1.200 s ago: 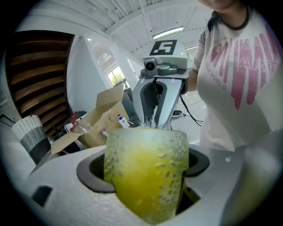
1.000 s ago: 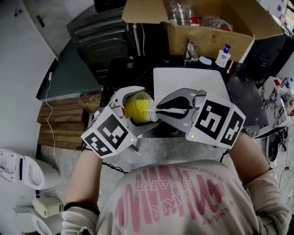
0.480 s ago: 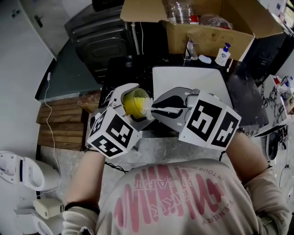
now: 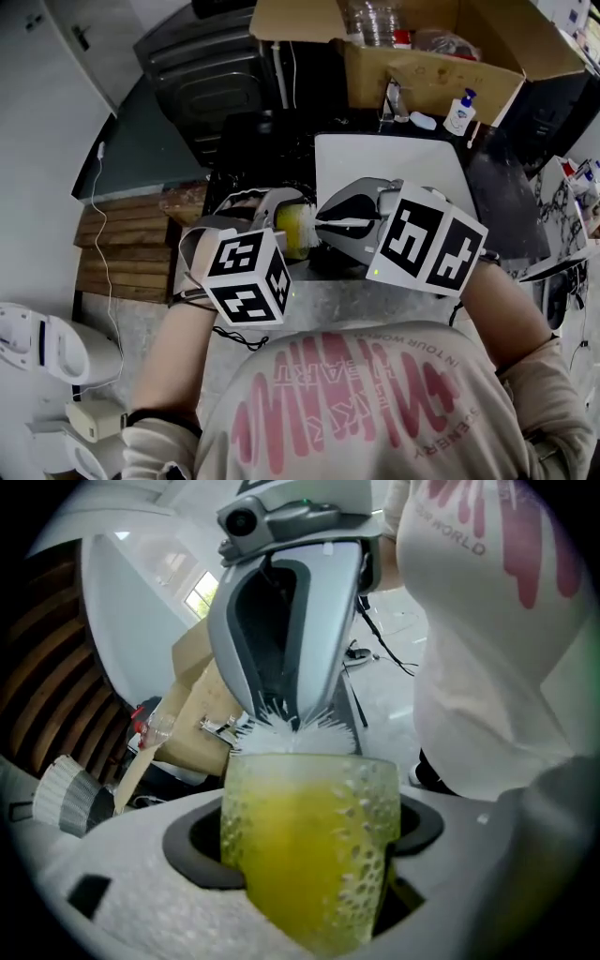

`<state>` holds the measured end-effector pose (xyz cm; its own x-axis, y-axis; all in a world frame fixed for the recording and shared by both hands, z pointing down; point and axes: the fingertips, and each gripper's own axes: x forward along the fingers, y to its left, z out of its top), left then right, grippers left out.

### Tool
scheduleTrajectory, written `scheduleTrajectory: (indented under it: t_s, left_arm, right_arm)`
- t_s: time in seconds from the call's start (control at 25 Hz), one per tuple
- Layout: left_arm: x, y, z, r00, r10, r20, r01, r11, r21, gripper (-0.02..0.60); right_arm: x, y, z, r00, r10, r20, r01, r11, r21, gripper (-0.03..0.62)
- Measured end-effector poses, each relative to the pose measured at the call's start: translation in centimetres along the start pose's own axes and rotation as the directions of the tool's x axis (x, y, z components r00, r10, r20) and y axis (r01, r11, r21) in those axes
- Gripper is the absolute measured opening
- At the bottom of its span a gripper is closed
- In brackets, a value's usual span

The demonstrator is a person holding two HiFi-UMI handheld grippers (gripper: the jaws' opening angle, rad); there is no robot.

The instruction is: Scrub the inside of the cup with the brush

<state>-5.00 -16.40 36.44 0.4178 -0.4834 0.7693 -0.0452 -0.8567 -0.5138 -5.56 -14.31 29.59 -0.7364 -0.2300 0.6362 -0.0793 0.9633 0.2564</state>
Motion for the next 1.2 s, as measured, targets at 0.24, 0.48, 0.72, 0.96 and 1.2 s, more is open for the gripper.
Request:
scheduleTrajectory:
  t_s: [0.24,0.48,0.72,0.96,1.2]
  left_arm:
    - [0.7,-0.6,-1.2,0.997,-0.018,-0.078,0.023,0.998,0.066,0.407]
    - [0.7,0.0,-1.7,0.995,-0.004,-0.100,0.009,0.998,0.055,0.407]
    - [0.8,0.6,-1.6,0.994,0.025,-0.102,-0.025,1.000,0.002,0.407]
    - [1.1,1.3,-1.8,0.994,0.067,-0.084,-0.074,0.994,-0.083,0.408]
    - [0.9,2.3,-1.3,0.996,0.086,0.001,-0.084,0.973,-0.213,0.408]
  right_arm:
    - [0.8,0.2,-0.2,0.998,0.010,-0.056,-0.014,0.998,-0.060,0.049]
    - [0.6,0.3,0.6,0.997,-0.038,-0.062,0.028,0.988,-0.149,0.048]
    - [0.3,0.7,0.9,0.992,-0.082,-0.093,0.059,0.971,-0.231,0.046]
    - [0.6,1.3,0.4,0.988,-0.094,-0.122,0.059,0.962,-0.266,0.046]
    - [0.3,1.1,0.1,0.989,-0.097,-0.113,0.066,0.965,-0.254,0.046]
